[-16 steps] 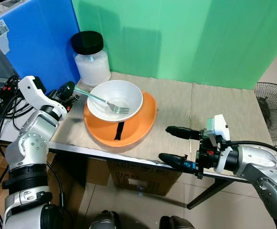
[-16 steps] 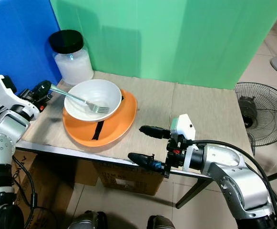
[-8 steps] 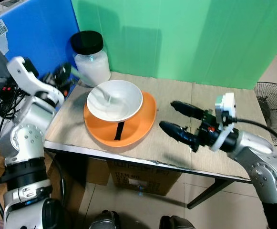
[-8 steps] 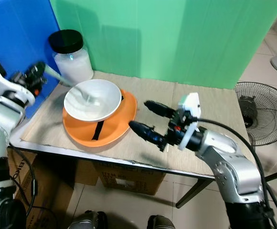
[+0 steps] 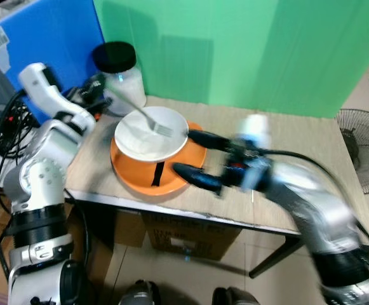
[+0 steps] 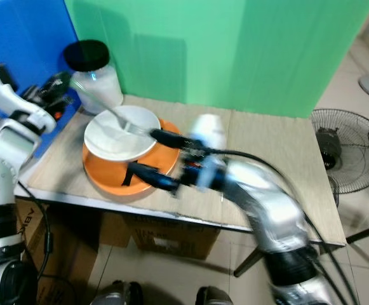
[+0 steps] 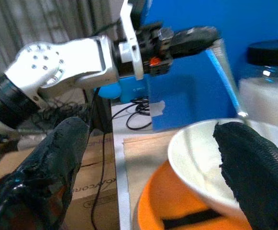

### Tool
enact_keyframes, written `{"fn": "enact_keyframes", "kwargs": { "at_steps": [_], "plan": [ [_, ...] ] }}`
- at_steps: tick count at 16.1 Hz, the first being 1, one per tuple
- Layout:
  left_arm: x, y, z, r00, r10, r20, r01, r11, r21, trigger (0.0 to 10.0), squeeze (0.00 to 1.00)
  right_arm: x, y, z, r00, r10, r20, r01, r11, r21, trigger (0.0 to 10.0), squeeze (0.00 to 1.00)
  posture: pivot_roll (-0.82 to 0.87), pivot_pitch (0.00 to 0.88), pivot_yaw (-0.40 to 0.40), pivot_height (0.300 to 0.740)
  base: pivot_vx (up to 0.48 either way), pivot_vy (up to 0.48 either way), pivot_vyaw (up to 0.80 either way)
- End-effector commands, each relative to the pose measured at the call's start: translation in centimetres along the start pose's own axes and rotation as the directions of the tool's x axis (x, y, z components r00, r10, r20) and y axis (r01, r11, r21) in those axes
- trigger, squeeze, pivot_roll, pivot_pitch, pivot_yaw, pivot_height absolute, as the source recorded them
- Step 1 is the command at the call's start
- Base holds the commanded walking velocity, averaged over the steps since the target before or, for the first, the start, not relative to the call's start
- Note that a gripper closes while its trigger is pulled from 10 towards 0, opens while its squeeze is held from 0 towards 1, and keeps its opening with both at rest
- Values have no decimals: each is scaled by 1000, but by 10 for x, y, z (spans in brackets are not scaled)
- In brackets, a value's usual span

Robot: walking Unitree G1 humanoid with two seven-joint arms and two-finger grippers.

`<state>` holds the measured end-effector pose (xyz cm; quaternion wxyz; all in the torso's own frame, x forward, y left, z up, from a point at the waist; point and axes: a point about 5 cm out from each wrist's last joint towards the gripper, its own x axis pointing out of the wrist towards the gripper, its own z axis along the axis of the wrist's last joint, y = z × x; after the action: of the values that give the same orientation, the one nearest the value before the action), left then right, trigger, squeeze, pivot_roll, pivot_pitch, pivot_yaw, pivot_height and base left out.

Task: Setting the table

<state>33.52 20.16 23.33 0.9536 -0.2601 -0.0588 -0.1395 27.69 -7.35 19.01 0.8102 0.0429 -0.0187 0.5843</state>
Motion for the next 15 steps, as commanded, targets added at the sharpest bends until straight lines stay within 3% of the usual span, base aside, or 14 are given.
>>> {"fn": "enact_keyframes", "kwargs": {
  "at_steps": [1,4,9,10,11,15],
  "plan": [
    [4,-14,10,998,-61,12,60,997,48,0,0,6,-3,0,1000,-25,-18,25,999,-29,10000,1000,-74,73,64,740,0,0,0],
    [9,-38,10,988,-154,-14,154,983,95,0,0,33,-7,6,996,-83,-39,79,992,-98,10000,1000,-70,73,62,740,0,0,0],
    [11,-58,6,972,-232,-43,236,962,141,0,0,55,-14,14,982,-187,0,185,973,-139,10000,1000,-73,73,64,740,0,0,0],
    [10,-61,6,968,-245,-51,249,957,151,0,0,58,-16,17,976,-219,14,218,964,-151,10000,94,-75,73,65,740,0,0,0],
    [10,-63,5,966,-252,-53,258,953,159,0,0,60,-19,19,969,-246,23,246,957,-154,10000,0,-73,74,64,740,0,0,0],
    [12,-45,3,989,-140,-44,146,970,196,0,0,58,-13,30,982,-174,77,184,972,-146,10000,0,-75,74,65,740,0,0,0]
  ]
}}
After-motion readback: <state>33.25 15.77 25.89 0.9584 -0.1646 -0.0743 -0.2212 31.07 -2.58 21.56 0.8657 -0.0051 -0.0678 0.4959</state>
